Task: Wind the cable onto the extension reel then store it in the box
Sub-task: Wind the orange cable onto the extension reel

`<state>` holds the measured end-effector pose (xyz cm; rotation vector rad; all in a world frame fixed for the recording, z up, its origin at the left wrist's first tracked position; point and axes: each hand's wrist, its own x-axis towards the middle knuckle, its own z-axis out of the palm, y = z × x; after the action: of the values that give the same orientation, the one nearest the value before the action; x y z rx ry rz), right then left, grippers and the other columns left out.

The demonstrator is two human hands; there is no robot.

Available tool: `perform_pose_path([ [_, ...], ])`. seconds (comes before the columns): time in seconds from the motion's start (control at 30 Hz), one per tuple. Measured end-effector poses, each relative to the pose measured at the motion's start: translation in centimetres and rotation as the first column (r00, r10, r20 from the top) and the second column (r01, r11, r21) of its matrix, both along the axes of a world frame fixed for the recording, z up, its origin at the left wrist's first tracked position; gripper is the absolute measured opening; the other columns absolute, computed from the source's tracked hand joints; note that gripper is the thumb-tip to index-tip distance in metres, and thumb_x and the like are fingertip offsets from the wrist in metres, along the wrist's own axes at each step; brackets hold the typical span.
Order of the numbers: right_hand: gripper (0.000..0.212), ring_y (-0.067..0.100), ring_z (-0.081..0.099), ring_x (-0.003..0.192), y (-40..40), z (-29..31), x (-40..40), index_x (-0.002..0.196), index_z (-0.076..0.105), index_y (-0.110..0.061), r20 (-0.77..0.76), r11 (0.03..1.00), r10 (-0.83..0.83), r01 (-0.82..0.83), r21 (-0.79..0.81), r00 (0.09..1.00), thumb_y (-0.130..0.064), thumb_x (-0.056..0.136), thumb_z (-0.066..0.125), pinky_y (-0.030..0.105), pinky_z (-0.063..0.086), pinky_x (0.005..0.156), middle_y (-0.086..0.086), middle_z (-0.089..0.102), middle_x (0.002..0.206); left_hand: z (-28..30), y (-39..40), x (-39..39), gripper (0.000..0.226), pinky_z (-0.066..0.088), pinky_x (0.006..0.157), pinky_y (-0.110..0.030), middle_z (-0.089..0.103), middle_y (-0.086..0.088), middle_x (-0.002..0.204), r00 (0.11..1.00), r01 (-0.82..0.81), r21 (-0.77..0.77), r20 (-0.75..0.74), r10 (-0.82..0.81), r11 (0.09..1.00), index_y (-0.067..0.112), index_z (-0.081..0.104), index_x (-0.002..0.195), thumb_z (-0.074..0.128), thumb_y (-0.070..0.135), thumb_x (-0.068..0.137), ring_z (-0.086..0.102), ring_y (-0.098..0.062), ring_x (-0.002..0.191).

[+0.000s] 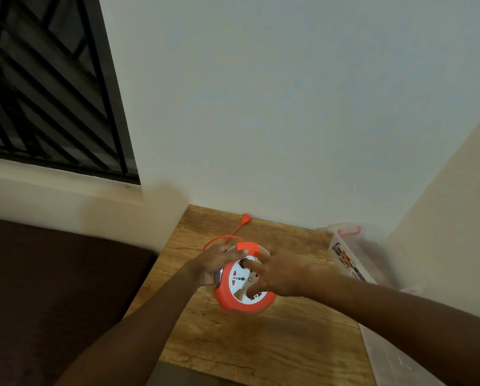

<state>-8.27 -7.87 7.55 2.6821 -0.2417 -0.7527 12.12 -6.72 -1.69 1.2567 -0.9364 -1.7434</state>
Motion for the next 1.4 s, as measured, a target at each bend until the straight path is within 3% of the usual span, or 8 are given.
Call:
perform_pose_path([
  [0.13, 0.079, 0.043, 0.041, 0.136, 0.3, -0.7, 0.3, 0.148, 0.033, -0.042, -0.002, 0.997, 0.079, -0.079, -0.010, 0.997, -0.026, 0.084, 0.078, 0.051, 0.049, 0.097, 0.016, 0.030, 0.157, -0.3, 0.0, 0.6, 0.045, 0.064, 0.071, -0.037, 0.079, -0.016, 0.113, 0.998, 0.058, 0.000, 0.030, -0.058, 0.998, 0.017, 0.072, 0.123, 0.083, 0.039, 0.085, 0.080, -0.031, 0.095],
  [0.3, 0.073, 0.042, 0.045, 0.131, 0.8, -1.5, 1.4, 0.149, 0.031, -0.042, 0.034, 0.992, 0.026, -0.022, -0.123, 0.999, -0.031, 0.089, 0.072, 0.058, 0.038, 0.106, 0.021, 0.030, 0.155, -0.7, -0.3, 0.9, 0.062, 0.064, 0.076, -0.041, 0.077, -0.019, 0.117, 1.000, 0.016, 0.001, 0.006, -0.016, 1.000, 0.015, 0.071, 0.125, 0.088, 0.048, 0.074, 0.078, -0.034, 0.098],
  [0.5, 0.067, 0.042, 0.057, 0.120, 1.0, -1.6, 1.8, 0.149, 0.035, -0.032, 0.032, 0.958, 0.087, -0.075, -0.275, 0.996, -0.031, 0.091, 0.070, 0.062, 0.037, 0.106, 0.032, 0.047, 0.140, 0.6, -0.8, 1.1, 0.058, 0.064, 0.069, -0.037, 0.080, -0.017, 0.110, 0.998, 0.003, -0.060, 0.055, 0.001, 0.998, 0.014, 0.073, 0.120, 0.085, 0.048, 0.075, 0.080, -0.030, 0.088],
  [0.8, 0.074, 0.041, 0.065, 0.108, 0.4, -1.2, 1.6, 0.146, 0.038, -0.026, 0.065, 0.959, 0.156, -0.136, -0.247, 0.986, -0.030, 0.084, 0.077, 0.058, 0.048, 0.095, 0.028, 0.062, 0.123, 1.2, -1.0, 1.1, 0.028, 0.066, 0.069, -0.037, 0.081, -0.013, 0.101, 0.997, 0.036, -0.044, 0.075, -0.032, 0.998, 0.017, 0.075, 0.114, 0.075, 0.036, 0.093, 0.080, -0.026, 0.082],
  [0.97, 0.071, 0.034, 0.065, 0.108, -0.2, -1.8, 1.6, 0.148, 0.034, -0.032, 0.217, 0.986, -0.004, 0.041, -0.163, 0.976, -0.032, 0.088, 0.072, 0.052, 0.044, 0.101, 0.016, 0.067, 0.120, 1.0, -0.6, 0.7, 0.025, 0.064, 0.068, -0.038, 0.080, -0.015, 0.104, 0.999, -0.028, -0.033, -0.042, 0.027, 0.999, 0.018, 0.078, 0.111, 0.076, 0.033, 0.092, 0.079, -0.028, 0.084],
  [1.07, 0.066, 0.030, 0.065, 0.106, -0.6, -2.1, 1.7, 0.150, 0.031, -0.037, 0.418, 0.957, -0.258, 0.290, -0.013, 0.871, -0.042, 0.091, 0.062, 0.041, 0.053, 0.083, 0.010, 0.066, 0.124, 0.6, -0.4, 0.2, 0.034, 0.064, 0.070, -0.040, 0.079, -0.017, 0.110, 0.976, -0.141, -0.025, -0.170, 0.135, 0.990, 0.016, 0.077, 0.114, 0.079, 0.037, 0.087, 0.079, -0.031, 0.088],
  [1.2, 0.071, 0.026, 0.062, 0.116, -0.6, -3.2, 1.9, 0.149, 0.032, -0.039, 0.543, 0.848, -0.511, 0.495, 0.191, 0.666, -0.051, 0.087, 0.063, 0.041, 0.056, 0.087, 0.003, 0.061, 0.136, 0.7, -0.7, -0.8, 0.046, 0.063, 0.077, -0.045, 0.079, -0.018, 0.115, 0.952, -0.271, -0.029, -0.158, 0.264, 0.962, 0.014, 0.070, 0.125, 0.080, 0.039, 0.087, 0.078, -0.037, 0.097],
  [1.4, 0.068, 0.021, 0.063, 0.115, -0.1, -4.6, 2.3, 0.146, 0.041, -0.040, 0.662, 0.701, -0.667, 0.587, 0.404, 0.341, -0.048, 0.084, 0.067, 0.039, 0.056, 0.086, -0.003, 0.063, 0.134, 1.3, -0.8, -2.3, 0.035, 0.065, 0.073, -0.044, 0.080, -0.014, 0.112, 0.886, -0.431, -0.071, -0.221, 0.407, 0.900, 0.019, 0.074, 0.120, 0.082, 0.031, 0.088, 0.079, -0.034, 0.098],
])
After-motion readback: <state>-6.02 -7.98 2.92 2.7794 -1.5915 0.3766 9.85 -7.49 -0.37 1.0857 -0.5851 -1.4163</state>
